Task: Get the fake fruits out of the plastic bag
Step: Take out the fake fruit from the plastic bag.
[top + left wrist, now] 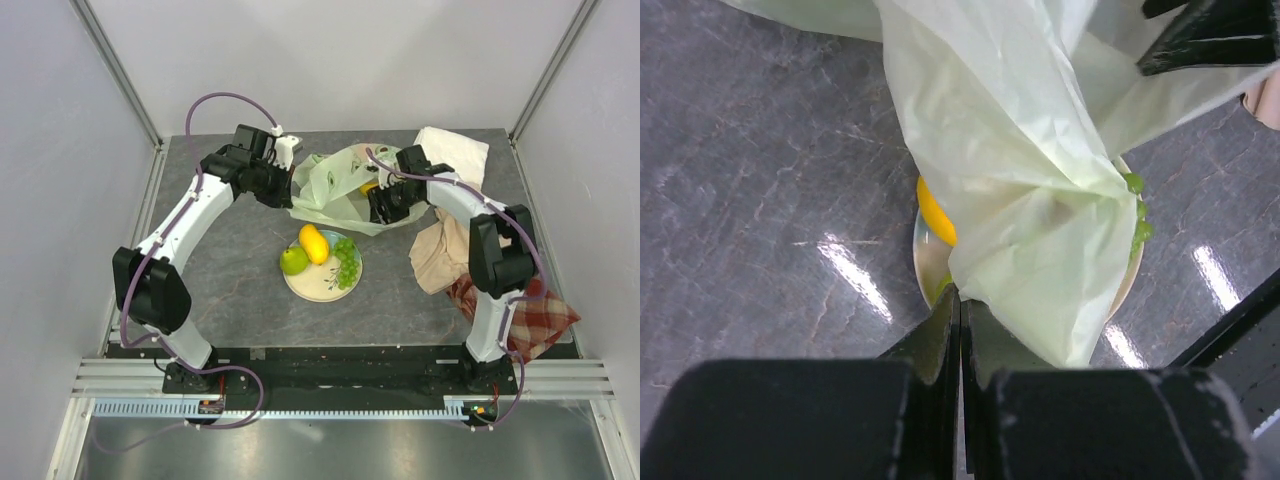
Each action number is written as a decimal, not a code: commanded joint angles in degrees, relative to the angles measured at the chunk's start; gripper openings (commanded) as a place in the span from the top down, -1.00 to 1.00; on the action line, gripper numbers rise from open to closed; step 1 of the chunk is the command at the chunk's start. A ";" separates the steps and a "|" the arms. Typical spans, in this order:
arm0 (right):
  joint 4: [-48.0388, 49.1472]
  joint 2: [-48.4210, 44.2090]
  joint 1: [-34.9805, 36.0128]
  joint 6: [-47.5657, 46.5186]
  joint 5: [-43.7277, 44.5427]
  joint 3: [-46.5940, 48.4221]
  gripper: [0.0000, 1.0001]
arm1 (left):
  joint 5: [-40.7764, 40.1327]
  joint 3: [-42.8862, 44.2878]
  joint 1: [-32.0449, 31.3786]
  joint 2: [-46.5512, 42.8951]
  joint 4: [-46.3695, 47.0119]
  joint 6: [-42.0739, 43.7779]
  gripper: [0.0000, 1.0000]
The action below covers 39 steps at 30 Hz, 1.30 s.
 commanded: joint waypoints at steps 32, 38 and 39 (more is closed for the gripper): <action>5.67 20.44 -1.29 -20.65 10.98 22.42 0.18 | 2.86 0.49 0.69 0.89 3.37 -1.08 0.97; 8.93 12.18 -2.07 -15.47 6.77 23.29 0.58 | 1.89 0.23 0.69 1.07 3.37 -0.99 0.97; 9.11 9.91 -2.16 -14.51 4.06 24.26 0.58 | 1.98 0.23 0.69 1.07 3.37 -1.08 0.97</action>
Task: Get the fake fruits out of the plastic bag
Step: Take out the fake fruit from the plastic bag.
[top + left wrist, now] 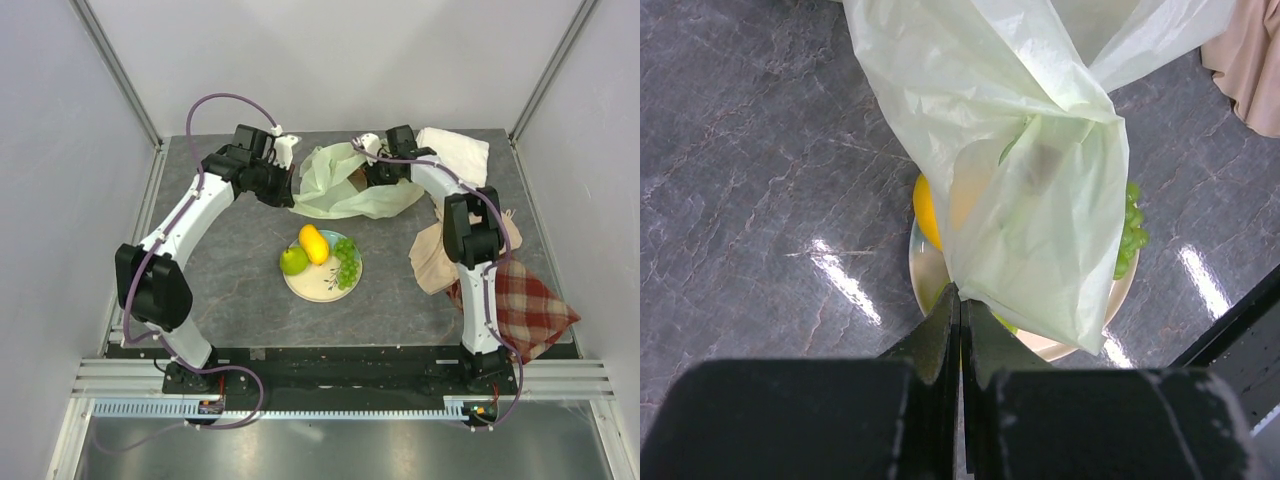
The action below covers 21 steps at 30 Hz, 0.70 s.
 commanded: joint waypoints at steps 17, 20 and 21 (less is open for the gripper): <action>16.84 -19.28 -3.67 38.91 -35.75 -1.34 0.45 | 2.19 12.03 0.19 4.39 2.13 -2.77 0.97; 19.41 -19.54 -3.58 46.22 -41.46 -1.78 0.43 | 2.71 16.86 0.19 5.97 2.39 -3.74 0.97; 19.32 -19.72 -3.66 47.62 -42.53 -2.57 0.43 | 2.71 17.83 0.19 6.67 2.65 -3.57 0.97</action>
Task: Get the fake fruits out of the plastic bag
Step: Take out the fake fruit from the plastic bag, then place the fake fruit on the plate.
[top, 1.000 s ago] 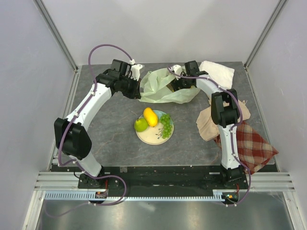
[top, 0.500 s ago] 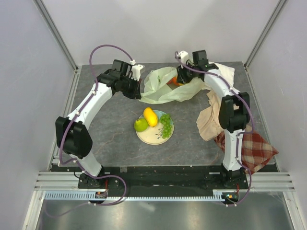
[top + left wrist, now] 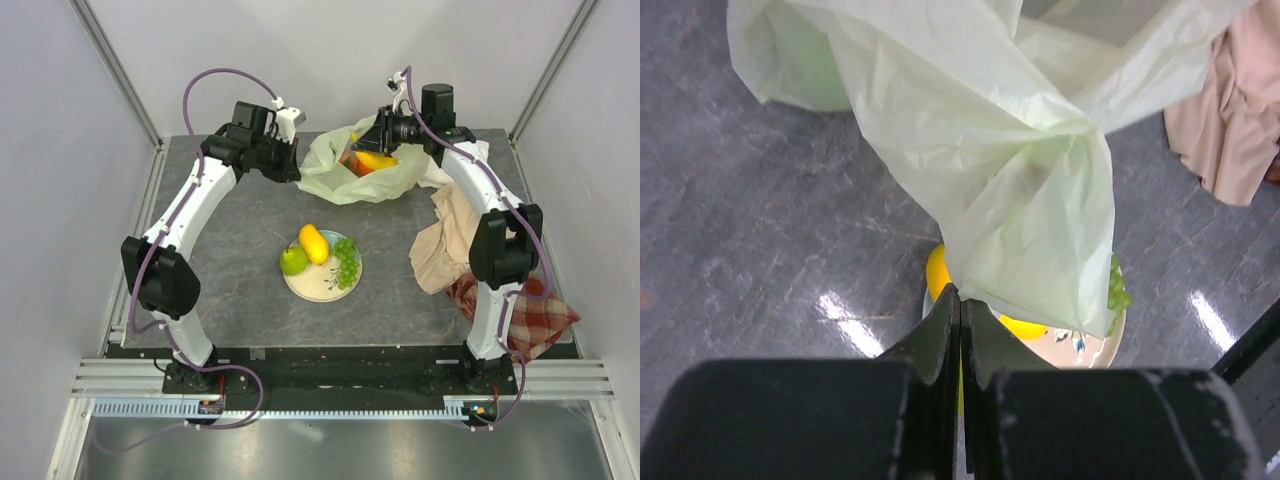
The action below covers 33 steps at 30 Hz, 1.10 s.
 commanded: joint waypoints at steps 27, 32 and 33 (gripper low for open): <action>-16.72 -36.53 35.47 -24.47 12.05 -30.67 0.54 | -1.78 12.90 0.80 -0.79 2.74 -1.04 0.97; -11.88 -34.61 41.55 -27.73 18.65 -38.94 0.70 | -1.70 11.93 1.59 -3.95 2.74 -0.87 0.97; -9.79 -33.82 42.43 -27.30 19.70 -38.86 0.75 | -1.79 11.75 1.68 -4.48 2.66 -0.61 0.97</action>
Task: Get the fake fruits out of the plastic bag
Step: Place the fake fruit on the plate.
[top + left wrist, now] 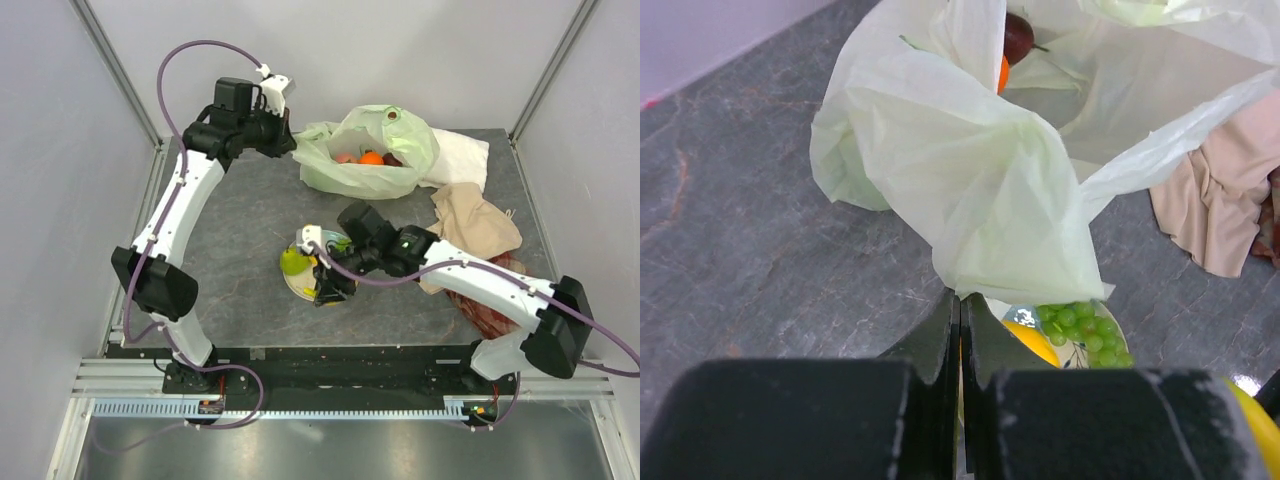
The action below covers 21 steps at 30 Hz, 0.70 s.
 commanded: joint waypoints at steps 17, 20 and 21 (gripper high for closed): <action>15.38 20.78 6.81 2.25 10.75 1.61 0.99 | -1.33 -5.20 1.36 -9.84 1.52 0.29 0.97; 16.61 22.10 6.72 1.72 12.06 2.05 1.00 | -1.33 -5.20 1.45 -9.75 1.43 0.47 0.97; 16.78 22.54 6.72 1.72 12.41 2.40 1.00 | -1.33 -5.20 1.45 -9.75 1.52 0.47 0.97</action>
